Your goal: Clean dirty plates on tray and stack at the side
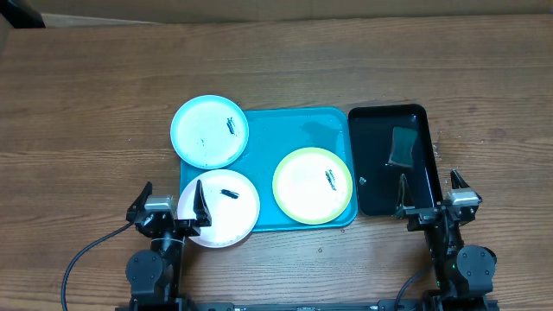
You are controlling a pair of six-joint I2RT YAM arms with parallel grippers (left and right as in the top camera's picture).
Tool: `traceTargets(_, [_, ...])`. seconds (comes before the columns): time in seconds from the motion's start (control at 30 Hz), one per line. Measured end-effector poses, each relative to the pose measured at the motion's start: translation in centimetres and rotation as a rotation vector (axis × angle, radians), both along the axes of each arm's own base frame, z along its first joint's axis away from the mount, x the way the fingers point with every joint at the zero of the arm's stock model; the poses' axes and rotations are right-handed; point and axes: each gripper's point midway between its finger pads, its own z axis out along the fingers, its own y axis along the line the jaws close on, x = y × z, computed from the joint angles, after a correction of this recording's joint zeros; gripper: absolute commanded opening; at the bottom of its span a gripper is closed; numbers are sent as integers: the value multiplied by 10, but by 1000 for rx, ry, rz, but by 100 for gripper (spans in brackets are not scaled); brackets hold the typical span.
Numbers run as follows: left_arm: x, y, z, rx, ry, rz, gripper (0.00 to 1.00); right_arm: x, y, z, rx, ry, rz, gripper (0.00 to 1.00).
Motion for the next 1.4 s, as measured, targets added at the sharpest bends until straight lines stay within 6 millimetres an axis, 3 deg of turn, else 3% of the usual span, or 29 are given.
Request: traceTargets(1.4, [0, 0, 0, 0, 0, 0, 100, 0, 0, 6, 1, -24, 0, 100])
